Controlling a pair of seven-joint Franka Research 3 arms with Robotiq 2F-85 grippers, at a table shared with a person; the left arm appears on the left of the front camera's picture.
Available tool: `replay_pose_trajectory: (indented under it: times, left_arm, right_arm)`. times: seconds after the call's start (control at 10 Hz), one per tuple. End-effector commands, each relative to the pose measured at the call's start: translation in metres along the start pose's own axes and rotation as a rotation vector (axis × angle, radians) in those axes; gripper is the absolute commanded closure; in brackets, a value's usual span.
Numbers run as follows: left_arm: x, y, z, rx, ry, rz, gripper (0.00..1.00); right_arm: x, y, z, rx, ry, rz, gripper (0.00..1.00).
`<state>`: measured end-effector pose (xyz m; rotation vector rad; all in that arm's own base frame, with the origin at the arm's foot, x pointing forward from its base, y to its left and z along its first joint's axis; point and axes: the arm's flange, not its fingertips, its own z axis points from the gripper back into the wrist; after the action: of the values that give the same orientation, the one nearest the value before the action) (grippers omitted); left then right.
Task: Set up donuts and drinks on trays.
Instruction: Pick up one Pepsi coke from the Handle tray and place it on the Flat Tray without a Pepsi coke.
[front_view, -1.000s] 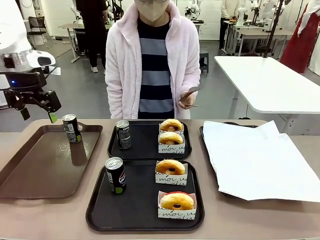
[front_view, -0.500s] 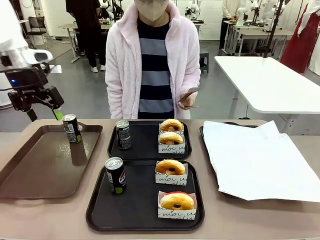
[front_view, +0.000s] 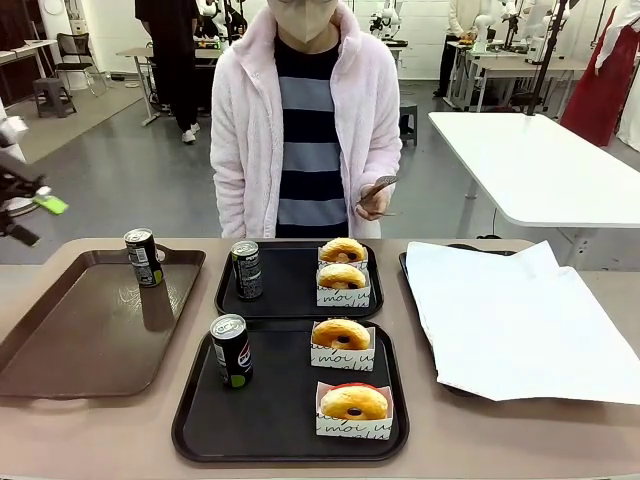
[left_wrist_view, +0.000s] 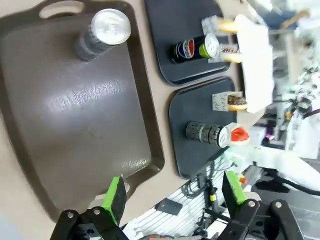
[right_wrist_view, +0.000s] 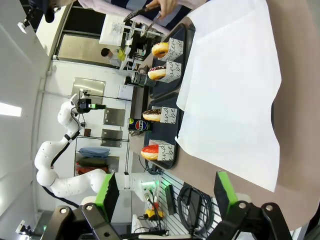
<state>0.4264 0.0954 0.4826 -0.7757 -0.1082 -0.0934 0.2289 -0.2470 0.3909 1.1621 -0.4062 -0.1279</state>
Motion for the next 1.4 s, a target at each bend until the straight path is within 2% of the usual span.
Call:
replay_pose_trajectory:
  times: [0.0,0.3,0.6,0.9,1.0,1.3]
  left_arm:
    - [-0.012,0.052,0.025,-0.127,-0.064,0.063,0.0]
    - [-0.038,0.118,0.071,-0.364,-0.168,0.129,0.0]
    - [-0.054,0.163,0.099,-0.494,-0.26,0.173,0.0]
    - [-0.048,0.169,0.109,-0.442,-0.257,0.308,0.0]
    - [-0.059,0.17,0.102,-0.466,-0.26,0.221,0.0]
    - [-0.059,0.17,0.102,-0.466,-0.26,0.221,0.0]
  right_arm:
    - [-0.001,0.0,0.001,0.012,0.002,0.016,0.0]
    - [-0.001,0.0,0.001,0.012,0.002,0.016,0.0]
    - [-0.001,0.0,0.001,0.012,0.002,0.016,0.0]
    - [-0.001,0.0,0.001,0.012,0.002,0.016,0.0]
    - [-0.001,0.0,0.001,0.012,0.002,0.016,0.0]
    - [-0.001,0.0,0.001,0.012,0.002,0.016,0.0]
